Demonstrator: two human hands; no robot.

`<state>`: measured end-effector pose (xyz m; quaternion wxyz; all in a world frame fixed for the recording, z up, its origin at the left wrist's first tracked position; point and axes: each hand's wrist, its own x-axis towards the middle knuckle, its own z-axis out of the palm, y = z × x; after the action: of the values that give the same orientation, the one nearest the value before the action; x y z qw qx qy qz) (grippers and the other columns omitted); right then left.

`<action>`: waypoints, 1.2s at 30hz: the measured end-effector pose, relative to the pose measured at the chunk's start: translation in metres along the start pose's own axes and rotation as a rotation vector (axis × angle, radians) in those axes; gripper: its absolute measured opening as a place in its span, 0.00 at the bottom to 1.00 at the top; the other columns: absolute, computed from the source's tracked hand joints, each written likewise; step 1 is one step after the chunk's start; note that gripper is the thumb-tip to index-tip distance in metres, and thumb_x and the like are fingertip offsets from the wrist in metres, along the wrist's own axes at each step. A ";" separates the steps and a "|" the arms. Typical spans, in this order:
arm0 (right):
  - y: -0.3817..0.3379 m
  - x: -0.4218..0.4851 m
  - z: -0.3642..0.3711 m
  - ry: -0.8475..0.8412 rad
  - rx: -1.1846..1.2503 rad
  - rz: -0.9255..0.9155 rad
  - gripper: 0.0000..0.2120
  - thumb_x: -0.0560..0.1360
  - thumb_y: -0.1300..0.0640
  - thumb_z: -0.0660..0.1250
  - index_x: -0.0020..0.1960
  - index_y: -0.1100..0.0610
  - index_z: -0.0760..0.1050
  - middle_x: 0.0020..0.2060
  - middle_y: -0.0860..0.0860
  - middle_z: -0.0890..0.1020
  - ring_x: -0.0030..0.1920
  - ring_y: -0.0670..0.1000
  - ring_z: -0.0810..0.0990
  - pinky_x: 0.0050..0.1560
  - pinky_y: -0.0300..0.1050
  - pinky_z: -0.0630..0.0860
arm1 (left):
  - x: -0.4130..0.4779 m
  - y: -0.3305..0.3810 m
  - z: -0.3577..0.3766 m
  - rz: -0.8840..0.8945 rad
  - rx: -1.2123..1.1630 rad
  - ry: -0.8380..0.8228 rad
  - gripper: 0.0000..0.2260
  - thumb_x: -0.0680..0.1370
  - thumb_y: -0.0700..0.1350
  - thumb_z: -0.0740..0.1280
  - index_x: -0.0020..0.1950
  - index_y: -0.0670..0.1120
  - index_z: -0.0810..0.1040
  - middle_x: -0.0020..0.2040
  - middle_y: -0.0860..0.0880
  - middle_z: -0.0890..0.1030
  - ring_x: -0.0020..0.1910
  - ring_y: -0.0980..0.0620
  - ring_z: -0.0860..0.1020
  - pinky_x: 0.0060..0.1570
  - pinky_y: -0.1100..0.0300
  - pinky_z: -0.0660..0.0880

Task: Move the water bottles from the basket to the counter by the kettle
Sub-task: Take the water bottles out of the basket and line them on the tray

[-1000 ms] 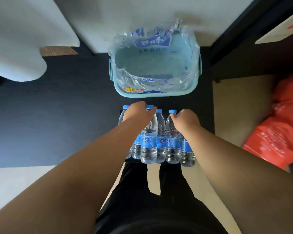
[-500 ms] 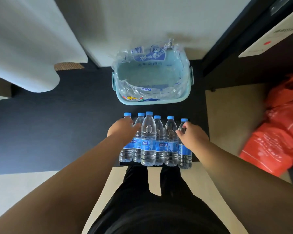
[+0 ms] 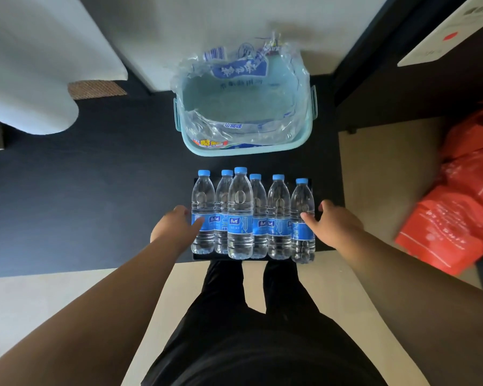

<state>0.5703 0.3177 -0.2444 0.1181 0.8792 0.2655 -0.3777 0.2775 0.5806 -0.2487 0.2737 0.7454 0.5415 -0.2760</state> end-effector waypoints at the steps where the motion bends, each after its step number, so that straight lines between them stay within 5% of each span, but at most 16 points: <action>1: 0.001 0.001 0.003 -0.003 0.013 0.003 0.36 0.76 0.25 0.53 0.67 0.53 0.69 0.42 0.50 0.80 0.39 0.52 0.81 0.40 0.49 0.81 | -0.001 -0.001 0.002 0.000 -0.001 -0.009 0.26 0.77 0.66 0.65 0.68 0.50 0.74 0.56 0.50 0.82 0.49 0.46 0.81 0.50 0.51 0.81; 4: 0.001 0.003 0.011 0.002 0.050 0.012 0.40 0.74 0.22 0.51 0.68 0.54 0.69 0.45 0.50 0.80 0.41 0.52 0.81 0.39 0.49 0.79 | 0.000 -0.001 0.008 0.005 0.001 -0.025 0.28 0.77 0.67 0.65 0.69 0.49 0.75 0.59 0.49 0.82 0.53 0.46 0.82 0.52 0.49 0.81; 9: -0.008 0.011 0.024 -0.025 0.217 0.004 0.37 0.73 0.22 0.55 0.60 0.53 0.72 0.40 0.48 0.80 0.36 0.49 0.80 0.31 0.44 0.72 | 0.005 0.015 0.021 -0.039 -0.070 -0.051 0.23 0.76 0.68 0.66 0.55 0.49 0.81 0.42 0.51 0.82 0.38 0.51 0.82 0.40 0.52 0.83; 13: -0.018 0.014 0.036 -0.024 0.370 0.089 0.36 0.71 0.22 0.59 0.55 0.54 0.71 0.40 0.51 0.81 0.35 0.52 0.82 0.28 0.43 0.71 | 0.010 0.024 0.030 -0.136 -0.116 -0.024 0.33 0.75 0.69 0.66 0.64 0.42 0.77 0.56 0.44 0.81 0.41 0.48 0.81 0.34 0.57 0.77; 18: -0.030 0.010 0.044 -0.001 0.611 0.227 0.34 0.68 0.24 0.64 0.53 0.54 0.72 0.46 0.54 0.81 0.37 0.53 0.83 0.28 0.42 0.72 | 0.007 0.031 0.035 -0.196 -0.204 -0.025 0.36 0.76 0.68 0.65 0.73 0.42 0.71 0.70 0.42 0.72 0.56 0.42 0.80 0.52 0.47 0.82; 25: -0.047 0.014 0.046 -0.030 0.798 0.449 0.45 0.63 0.22 0.64 0.62 0.58 0.74 0.56 0.58 0.81 0.52 0.60 0.84 0.44 0.53 0.81 | 0.008 0.048 0.035 -0.404 -0.456 -0.020 0.35 0.73 0.64 0.69 0.70 0.41 0.71 0.65 0.44 0.73 0.53 0.43 0.79 0.51 0.46 0.80; 31: -0.041 0.021 0.033 -0.137 0.867 0.483 0.48 0.59 0.17 0.64 0.56 0.59 0.76 0.45 0.53 0.79 0.34 0.50 0.78 0.31 0.43 0.68 | 0.017 0.040 0.034 -0.472 -0.682 -0.094 0.43 0.67 0.68 0.74 0.73 0.44 0.70 0.66 0.43 0.77 0.58 0.41 0.80 0.59 0.40 0.79; 36: -0.043 0.021 0.037 -0.098 0.955 0.497 0.44 0.61 0.22 0.72 0.61 0.53 0.66 0.52 0.55 0.79 0.44 0.52 0.80 0.39 0.48 0.72 | 0.019 0.035 0.031 -0.442 -0.719 -0.151 0.48 0.63 0.73 0.74 0.73 0.45 0.71 0.66 0.43 0.78 0.61 0.40 0.80 0.63 0.38 0.77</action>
<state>0.5359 0.3467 -0.2854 -0.1966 0.8527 -0.1575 -0.4577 0.3126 0.5617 -0.2801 0.4892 0.4462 0.7285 -0.1756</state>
